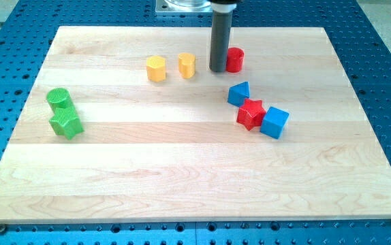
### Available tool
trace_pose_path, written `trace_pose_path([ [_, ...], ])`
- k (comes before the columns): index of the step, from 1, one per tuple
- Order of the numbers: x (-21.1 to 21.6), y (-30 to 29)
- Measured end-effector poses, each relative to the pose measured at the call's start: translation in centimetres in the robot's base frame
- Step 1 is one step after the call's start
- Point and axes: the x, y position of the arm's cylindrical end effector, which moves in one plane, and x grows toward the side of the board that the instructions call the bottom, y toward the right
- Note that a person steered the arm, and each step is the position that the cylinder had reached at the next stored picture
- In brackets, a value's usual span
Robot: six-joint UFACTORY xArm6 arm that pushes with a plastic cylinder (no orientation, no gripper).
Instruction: Slide the yellow heart parallel to the right of the yellow hexagon
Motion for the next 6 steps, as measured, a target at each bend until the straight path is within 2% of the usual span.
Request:
trace_pose_path([
  [1, -2.1, -2.0],
  [3, -2.1, -5.7],
  [6, 0.2, -8.8],
])
